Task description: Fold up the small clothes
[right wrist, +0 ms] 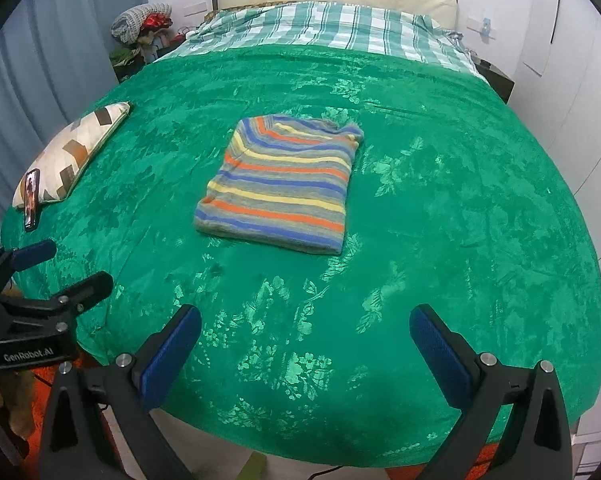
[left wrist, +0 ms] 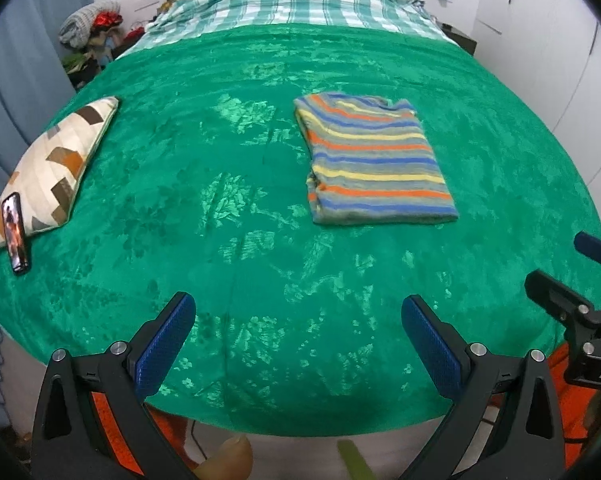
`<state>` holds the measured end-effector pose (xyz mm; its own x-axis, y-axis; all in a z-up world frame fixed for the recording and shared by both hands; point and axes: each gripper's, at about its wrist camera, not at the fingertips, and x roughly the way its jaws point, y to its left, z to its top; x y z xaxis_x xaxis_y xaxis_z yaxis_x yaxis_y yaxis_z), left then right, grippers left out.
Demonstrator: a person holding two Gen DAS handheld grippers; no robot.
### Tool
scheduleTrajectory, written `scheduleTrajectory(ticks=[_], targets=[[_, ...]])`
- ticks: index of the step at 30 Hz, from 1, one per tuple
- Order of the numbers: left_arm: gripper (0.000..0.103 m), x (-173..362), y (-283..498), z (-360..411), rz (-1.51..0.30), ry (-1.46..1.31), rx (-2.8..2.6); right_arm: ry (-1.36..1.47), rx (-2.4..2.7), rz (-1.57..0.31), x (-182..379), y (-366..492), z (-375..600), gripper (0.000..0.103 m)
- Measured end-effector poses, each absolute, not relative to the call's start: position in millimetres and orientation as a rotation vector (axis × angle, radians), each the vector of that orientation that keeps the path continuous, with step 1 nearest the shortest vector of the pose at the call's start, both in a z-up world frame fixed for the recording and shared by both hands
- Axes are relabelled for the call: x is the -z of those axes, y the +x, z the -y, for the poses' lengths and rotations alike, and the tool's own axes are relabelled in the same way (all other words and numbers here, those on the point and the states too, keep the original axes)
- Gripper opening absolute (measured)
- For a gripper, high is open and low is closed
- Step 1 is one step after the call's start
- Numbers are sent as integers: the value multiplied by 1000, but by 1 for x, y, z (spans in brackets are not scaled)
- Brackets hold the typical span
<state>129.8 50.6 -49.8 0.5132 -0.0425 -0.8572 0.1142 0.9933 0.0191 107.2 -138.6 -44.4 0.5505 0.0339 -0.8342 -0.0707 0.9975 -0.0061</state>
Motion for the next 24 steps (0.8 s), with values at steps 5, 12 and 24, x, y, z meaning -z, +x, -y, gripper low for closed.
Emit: scheduleTrajectory(ticks=[5,12,24], targets=[[103,49,131,-48,-1006,162,-16,-64,-53,-983,45,106,137,103],[103,45,136,-60,-1010,174,-100,-68,-40,-972,44,104,139,103],[103,45,133,-61,-1044,148,-50,-88,-20,-955,37,105,135,103]])
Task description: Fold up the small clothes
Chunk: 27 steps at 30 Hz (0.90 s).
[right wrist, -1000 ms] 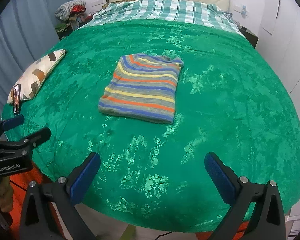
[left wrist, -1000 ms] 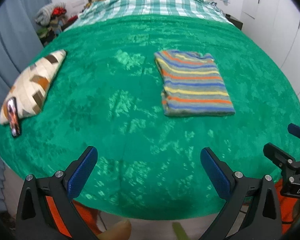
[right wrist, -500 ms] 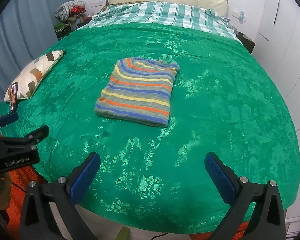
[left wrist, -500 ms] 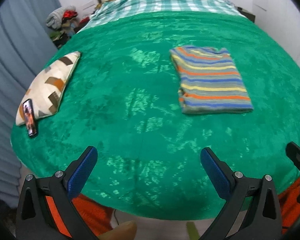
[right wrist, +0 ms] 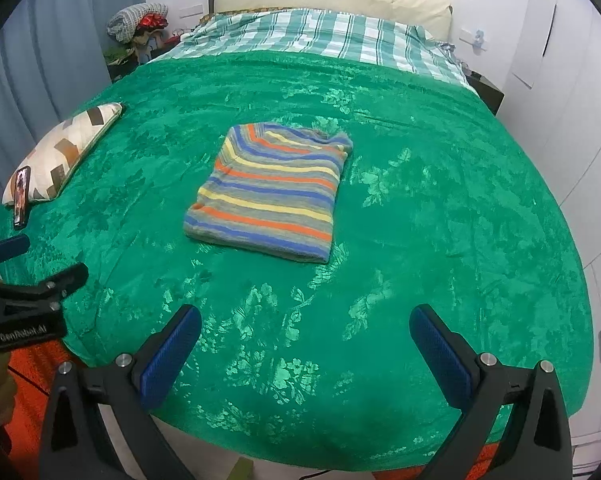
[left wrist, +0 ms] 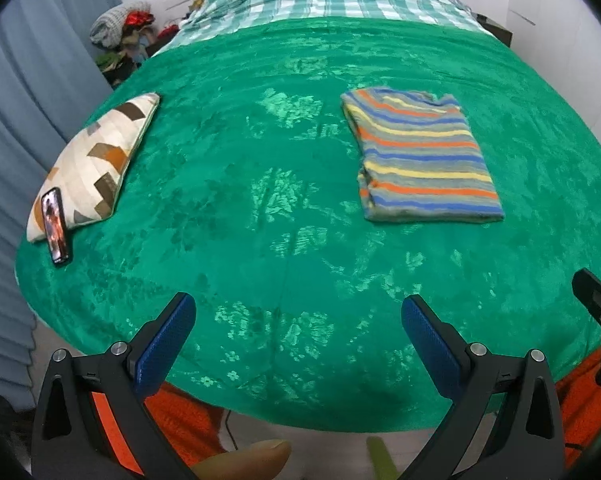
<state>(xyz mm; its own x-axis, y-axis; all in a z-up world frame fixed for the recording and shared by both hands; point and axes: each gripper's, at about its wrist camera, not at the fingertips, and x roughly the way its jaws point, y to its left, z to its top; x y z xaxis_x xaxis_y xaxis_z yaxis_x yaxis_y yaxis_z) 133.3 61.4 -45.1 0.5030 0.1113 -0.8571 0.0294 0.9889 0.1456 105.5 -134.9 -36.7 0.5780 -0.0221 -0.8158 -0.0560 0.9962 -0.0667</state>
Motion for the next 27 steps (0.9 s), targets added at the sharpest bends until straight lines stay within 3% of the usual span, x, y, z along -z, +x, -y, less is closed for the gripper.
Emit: scheduleTrajectory(ticks=[27], targets=[[103,32,126,-46,-1006,131,27,-101,-13,-931,24,102,132,103]])
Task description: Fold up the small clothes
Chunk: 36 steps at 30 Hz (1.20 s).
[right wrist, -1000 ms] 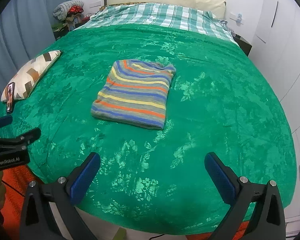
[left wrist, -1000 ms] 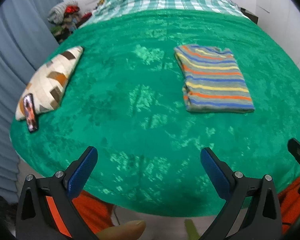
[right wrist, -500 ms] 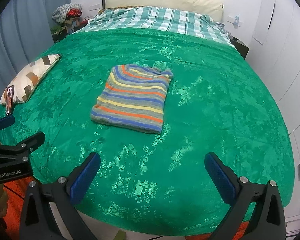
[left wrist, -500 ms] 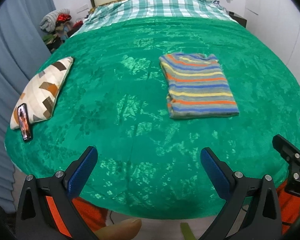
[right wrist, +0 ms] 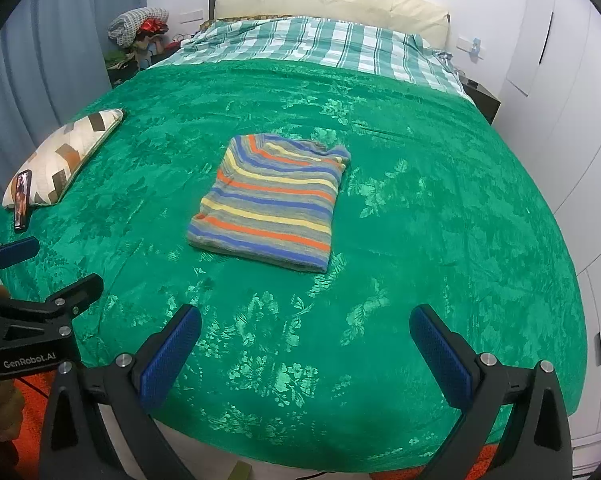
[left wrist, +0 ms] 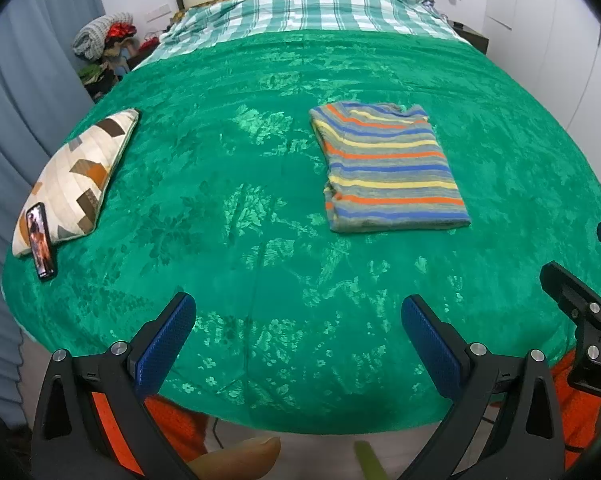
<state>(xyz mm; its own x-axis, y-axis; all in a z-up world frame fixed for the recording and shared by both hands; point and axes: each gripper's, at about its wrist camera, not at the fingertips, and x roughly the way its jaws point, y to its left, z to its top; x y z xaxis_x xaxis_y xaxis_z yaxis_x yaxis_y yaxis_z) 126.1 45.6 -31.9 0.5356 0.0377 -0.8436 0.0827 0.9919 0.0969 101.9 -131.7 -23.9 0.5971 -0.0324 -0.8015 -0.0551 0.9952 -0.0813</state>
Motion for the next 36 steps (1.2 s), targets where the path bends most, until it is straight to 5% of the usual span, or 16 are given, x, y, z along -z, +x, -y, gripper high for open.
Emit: scheduleTrajectory(ticks=[36], targets=[[103,25,130,-40,-999,135,12,-115,1,-946,21,104,134,103]])
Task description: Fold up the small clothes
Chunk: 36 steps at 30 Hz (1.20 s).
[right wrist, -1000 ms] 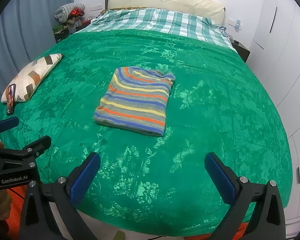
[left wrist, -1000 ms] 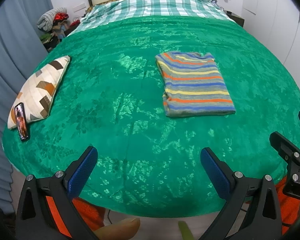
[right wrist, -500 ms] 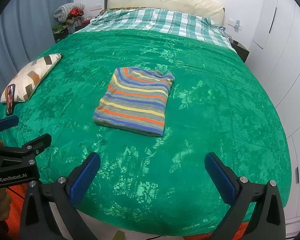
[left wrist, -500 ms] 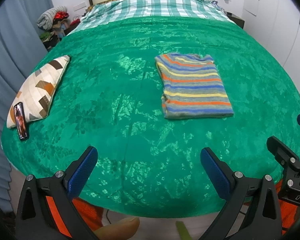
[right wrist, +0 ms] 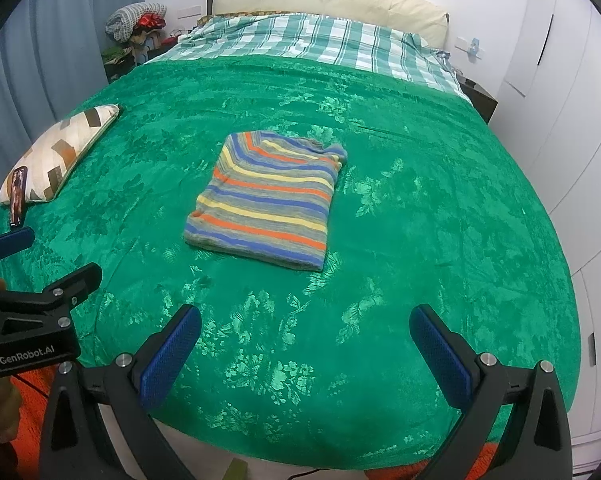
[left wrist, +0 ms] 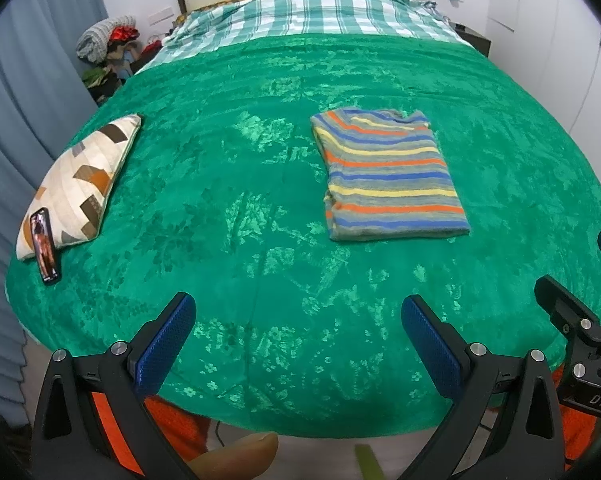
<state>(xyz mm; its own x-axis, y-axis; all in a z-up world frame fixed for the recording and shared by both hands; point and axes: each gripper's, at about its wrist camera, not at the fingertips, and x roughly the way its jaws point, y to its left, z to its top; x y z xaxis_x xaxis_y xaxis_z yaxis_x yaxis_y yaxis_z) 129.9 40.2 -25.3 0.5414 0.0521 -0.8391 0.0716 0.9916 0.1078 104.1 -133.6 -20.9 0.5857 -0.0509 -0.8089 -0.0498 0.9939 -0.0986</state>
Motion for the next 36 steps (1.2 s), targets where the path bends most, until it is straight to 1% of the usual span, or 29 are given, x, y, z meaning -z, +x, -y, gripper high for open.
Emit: scheduleTrajectory(ticks=[36], targets=[[103,23,133,-37,-996,120,18,-92,5,-940,16,105,133,103]])
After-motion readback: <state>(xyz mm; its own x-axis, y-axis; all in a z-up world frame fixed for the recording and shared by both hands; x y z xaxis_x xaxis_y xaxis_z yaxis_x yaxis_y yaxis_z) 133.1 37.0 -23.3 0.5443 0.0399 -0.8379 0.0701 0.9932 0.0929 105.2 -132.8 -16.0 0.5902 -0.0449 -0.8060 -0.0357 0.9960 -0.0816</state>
